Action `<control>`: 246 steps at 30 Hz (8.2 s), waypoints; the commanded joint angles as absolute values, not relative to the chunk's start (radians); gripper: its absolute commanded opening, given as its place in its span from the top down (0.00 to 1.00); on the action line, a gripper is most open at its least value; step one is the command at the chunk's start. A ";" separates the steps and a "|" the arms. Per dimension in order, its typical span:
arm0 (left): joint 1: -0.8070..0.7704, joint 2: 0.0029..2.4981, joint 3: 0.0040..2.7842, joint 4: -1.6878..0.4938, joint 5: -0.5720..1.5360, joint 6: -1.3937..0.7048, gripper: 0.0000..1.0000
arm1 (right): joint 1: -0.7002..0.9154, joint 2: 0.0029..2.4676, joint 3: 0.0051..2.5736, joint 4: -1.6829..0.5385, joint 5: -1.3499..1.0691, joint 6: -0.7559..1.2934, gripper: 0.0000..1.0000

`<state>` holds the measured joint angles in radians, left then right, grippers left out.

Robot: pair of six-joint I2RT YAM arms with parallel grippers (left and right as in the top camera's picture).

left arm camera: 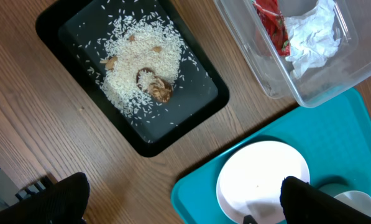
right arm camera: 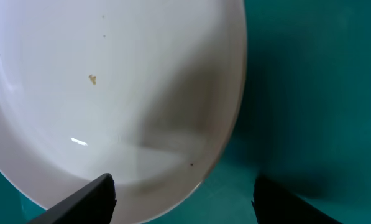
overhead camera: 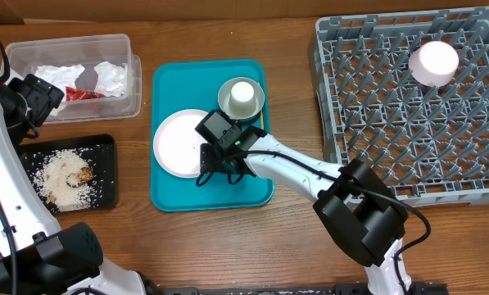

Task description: Sort waste into correct bins and load items into the dishwasher

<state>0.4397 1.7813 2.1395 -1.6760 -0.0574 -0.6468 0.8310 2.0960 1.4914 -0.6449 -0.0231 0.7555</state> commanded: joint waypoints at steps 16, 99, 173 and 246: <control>0.445 1.786 2.135 -1.674 -0.070 -0.635 0.00 | 0.831 2.117 1.497 -0.632 0.051 0.923 0.53; 0.445 1.786 2.135 -1.674 -0.070 -0.635 0.00 | 0.034 1.966 1.647 -0.439 0.820 -0.038 0.96; 0.445 1.786 2.135 -1.674 -0.070 -0.635 0.00 | 0.471 1.703 1.645 -0.712 0.055 0.134 0.00; 0.445 1.786 2.135 -1.674 -0.070 -0.635 0.00 | 0.528 1.844 1.645 -0.489 0.306 0.345 0.36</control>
<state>0.4397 1.7813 2.1395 -1.6756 -0.0574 -0.6468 0.5789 1.9999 1.6360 -0.4786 0.2497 0.3370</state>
